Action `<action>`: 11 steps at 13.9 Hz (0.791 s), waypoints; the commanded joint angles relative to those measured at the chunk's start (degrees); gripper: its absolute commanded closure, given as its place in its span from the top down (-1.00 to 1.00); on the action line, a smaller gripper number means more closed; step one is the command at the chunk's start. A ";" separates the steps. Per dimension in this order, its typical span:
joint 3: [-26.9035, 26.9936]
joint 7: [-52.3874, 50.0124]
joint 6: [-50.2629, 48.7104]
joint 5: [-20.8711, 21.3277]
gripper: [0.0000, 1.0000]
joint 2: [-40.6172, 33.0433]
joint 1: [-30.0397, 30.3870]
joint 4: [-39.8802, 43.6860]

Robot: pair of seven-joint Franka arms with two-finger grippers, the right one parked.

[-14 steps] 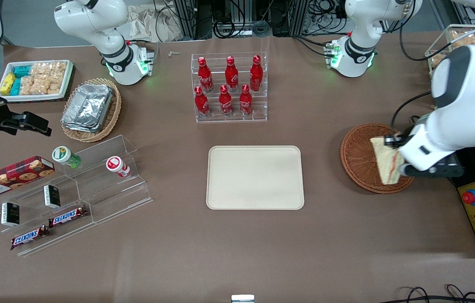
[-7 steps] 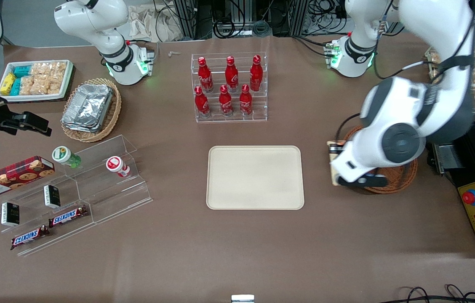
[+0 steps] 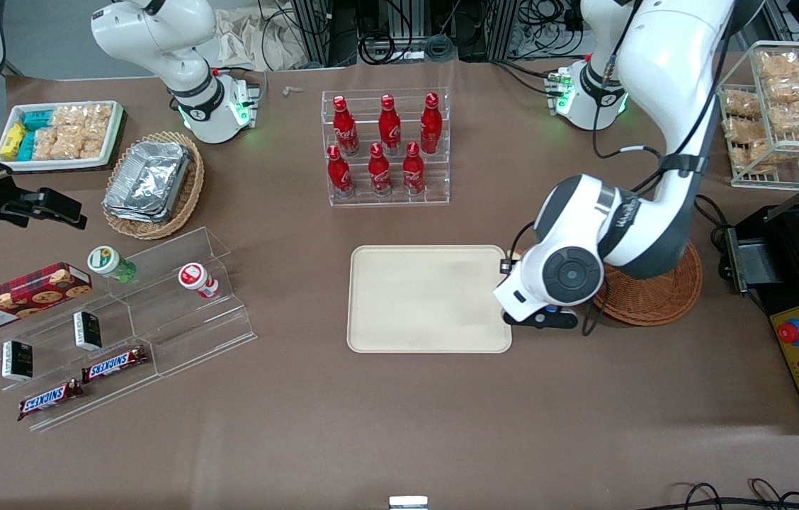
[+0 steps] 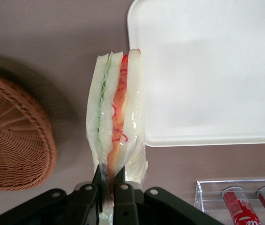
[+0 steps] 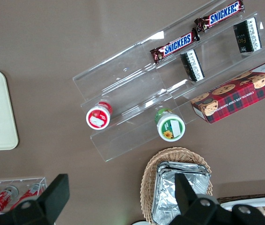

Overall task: Place sandwich from basket to tray
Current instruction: 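Carry the held sandwich over the cream tray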

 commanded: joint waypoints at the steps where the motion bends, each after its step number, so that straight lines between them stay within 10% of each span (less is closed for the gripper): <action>1: 0.07 -1.29 0.89 -0.72 -1.00 1.97 -0.77 2.34; 11: 0.16 -1.56 7.14 -0.37 -1.00 8.92 -2.97 1.99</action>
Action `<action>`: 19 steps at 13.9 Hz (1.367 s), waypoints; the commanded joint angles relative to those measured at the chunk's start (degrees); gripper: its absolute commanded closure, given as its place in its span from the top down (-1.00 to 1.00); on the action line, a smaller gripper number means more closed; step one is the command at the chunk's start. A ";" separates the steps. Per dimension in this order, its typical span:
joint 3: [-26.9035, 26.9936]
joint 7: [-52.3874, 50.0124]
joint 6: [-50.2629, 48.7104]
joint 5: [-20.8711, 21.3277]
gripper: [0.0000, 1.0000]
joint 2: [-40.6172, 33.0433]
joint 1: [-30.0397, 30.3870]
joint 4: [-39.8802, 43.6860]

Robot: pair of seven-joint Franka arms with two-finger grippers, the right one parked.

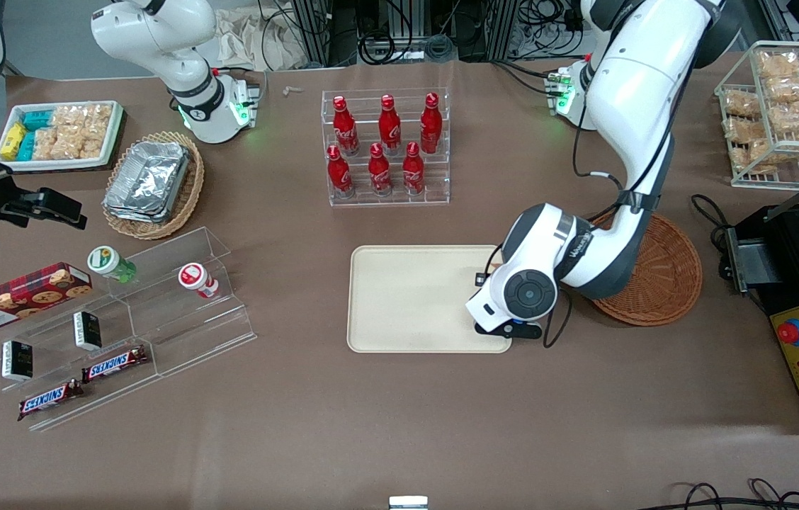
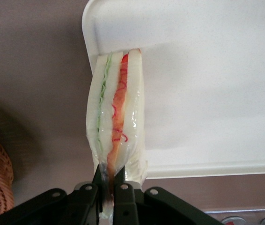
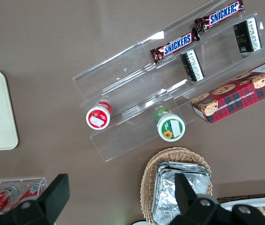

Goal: Place sandwich from basket to tray

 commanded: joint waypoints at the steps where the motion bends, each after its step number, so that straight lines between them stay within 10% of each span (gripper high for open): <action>1: 0.30 -2.04 0.46 -0.19 -1.00 1.46 -0.82 1.87; 4: 0.30 -3.02 1.87 0.25 -0.96 1.99 -1.26 1.87; 8: 0.38 -6.17 1.96 2.18 0.77 2.17 -2.49 1.87; 9: 0.38 -8.01 1.88 2.97 0.94 1.90 -2.49 1.95; 19: 7.42 -0.86 -10.51 4.21 0.98 -11.26 4.26 2.13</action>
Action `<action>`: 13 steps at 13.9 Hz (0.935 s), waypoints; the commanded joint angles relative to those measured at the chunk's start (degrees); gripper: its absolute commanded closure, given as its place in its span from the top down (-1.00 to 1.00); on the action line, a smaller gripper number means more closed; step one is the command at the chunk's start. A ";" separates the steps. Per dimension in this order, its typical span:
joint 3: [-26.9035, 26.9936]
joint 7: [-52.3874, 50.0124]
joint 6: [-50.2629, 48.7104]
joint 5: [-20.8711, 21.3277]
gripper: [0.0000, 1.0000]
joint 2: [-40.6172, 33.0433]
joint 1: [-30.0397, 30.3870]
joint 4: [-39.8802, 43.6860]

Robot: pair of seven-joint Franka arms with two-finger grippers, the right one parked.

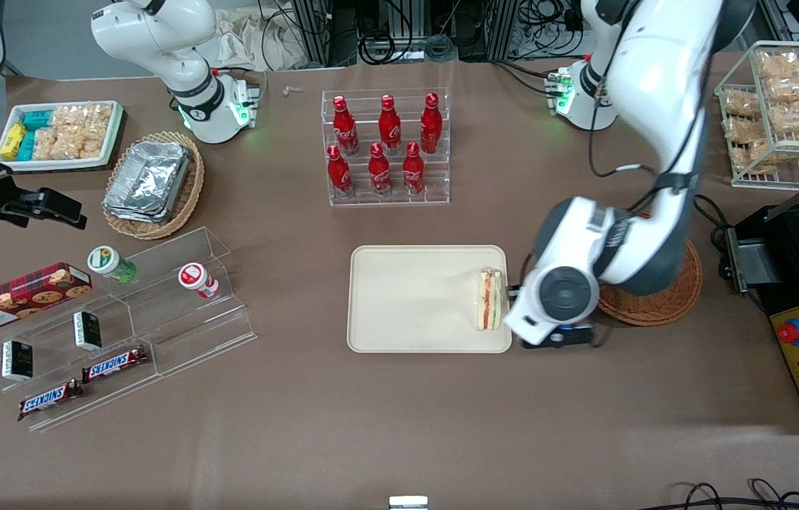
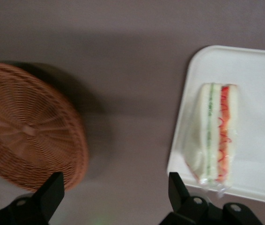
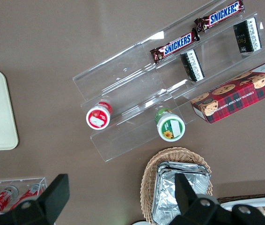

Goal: Place sandwich from basket to tray

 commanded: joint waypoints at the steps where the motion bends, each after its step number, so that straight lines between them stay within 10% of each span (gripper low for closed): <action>1: -0.03 7.20 -3.69 -0.13 0.98 -7.01 4.73 -1.17; 13: -0.03 32.09 -7.57 1.28 1.00 -17.58 19.94 3.63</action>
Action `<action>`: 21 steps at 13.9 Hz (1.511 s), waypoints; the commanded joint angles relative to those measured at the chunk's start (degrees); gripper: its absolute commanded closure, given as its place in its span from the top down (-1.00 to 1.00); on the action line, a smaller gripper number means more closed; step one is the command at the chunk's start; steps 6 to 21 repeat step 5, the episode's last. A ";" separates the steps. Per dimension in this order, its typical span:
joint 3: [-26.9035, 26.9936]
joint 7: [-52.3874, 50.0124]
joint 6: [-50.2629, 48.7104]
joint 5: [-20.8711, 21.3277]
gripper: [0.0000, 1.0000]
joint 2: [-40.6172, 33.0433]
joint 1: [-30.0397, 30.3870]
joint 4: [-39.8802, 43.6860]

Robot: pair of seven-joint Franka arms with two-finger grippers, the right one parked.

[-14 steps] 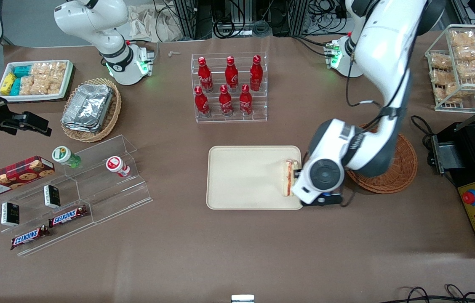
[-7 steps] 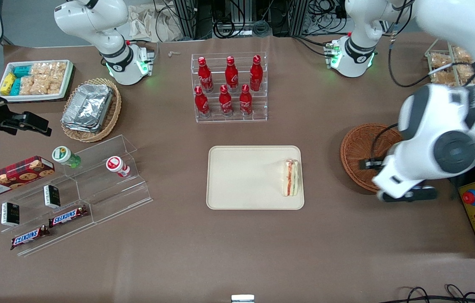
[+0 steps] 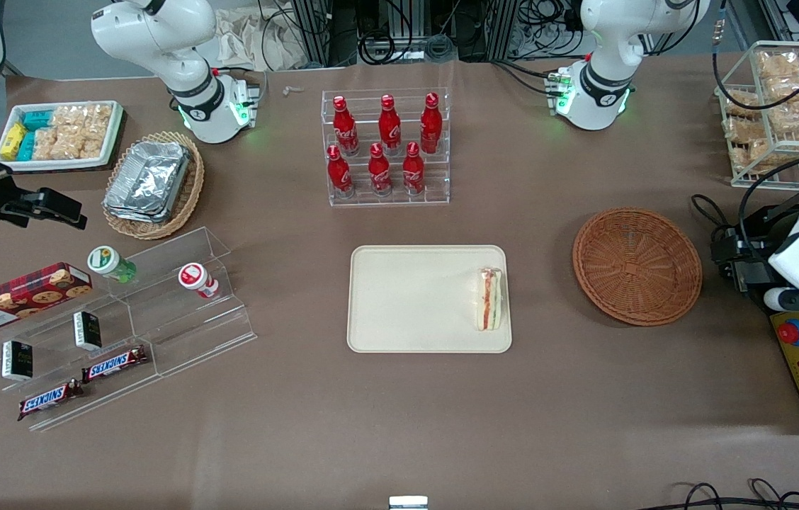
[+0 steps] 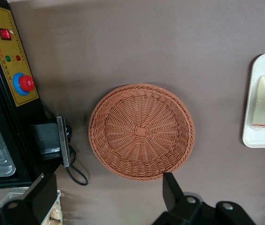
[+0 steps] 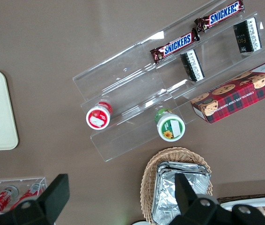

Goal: Place sandwich from basket to tray

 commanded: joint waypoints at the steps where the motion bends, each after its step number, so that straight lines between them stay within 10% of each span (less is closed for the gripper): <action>1: -0.52 1.89 -1.66 -0.04 1.00 -0.11 0.79 4.69; 21: -0.52 2.07 -1.58 -0.13 1.00 1.30 0.88 7.96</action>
